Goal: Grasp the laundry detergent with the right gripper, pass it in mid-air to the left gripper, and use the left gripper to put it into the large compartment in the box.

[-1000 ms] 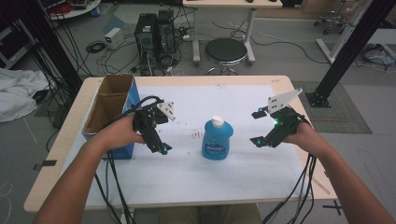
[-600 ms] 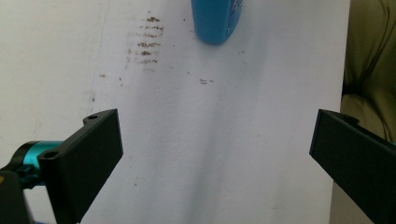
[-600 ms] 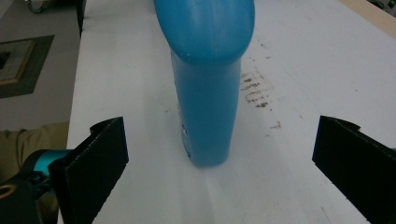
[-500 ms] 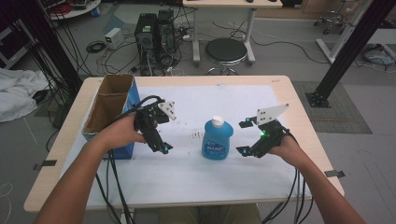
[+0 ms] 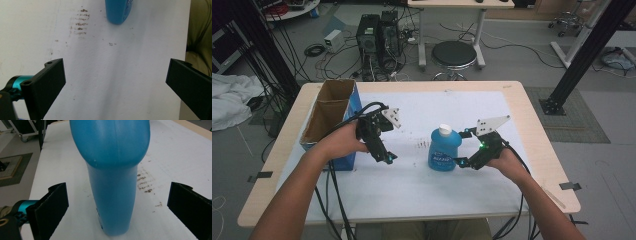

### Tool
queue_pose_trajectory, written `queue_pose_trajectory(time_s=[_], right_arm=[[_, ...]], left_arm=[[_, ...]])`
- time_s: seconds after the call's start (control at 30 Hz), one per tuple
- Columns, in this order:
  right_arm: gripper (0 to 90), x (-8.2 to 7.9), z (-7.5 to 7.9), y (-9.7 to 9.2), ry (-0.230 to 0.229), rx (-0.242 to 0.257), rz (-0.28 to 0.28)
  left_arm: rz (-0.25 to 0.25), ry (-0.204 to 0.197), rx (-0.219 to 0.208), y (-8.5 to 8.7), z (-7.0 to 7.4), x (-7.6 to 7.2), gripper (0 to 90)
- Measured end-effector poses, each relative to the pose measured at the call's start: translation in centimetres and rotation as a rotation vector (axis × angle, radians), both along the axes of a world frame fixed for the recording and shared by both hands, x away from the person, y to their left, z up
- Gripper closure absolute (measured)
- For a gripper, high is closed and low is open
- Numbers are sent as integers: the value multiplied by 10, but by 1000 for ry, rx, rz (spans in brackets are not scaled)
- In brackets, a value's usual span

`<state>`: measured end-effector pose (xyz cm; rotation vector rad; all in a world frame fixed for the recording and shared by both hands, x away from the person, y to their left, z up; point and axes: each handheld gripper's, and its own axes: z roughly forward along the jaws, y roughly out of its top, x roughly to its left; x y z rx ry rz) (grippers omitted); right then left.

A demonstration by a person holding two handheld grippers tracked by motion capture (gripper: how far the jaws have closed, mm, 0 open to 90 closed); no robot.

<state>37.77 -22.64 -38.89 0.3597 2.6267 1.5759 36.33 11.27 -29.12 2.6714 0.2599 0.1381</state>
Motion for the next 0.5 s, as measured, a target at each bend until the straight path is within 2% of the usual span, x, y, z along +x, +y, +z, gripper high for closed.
queue_pose_trajectory(time_s=[0.5], right_arm=[[24,2,-13,14,-2,55,4]], left_arm=[[-1,-3,2,0,-2,1,26]])
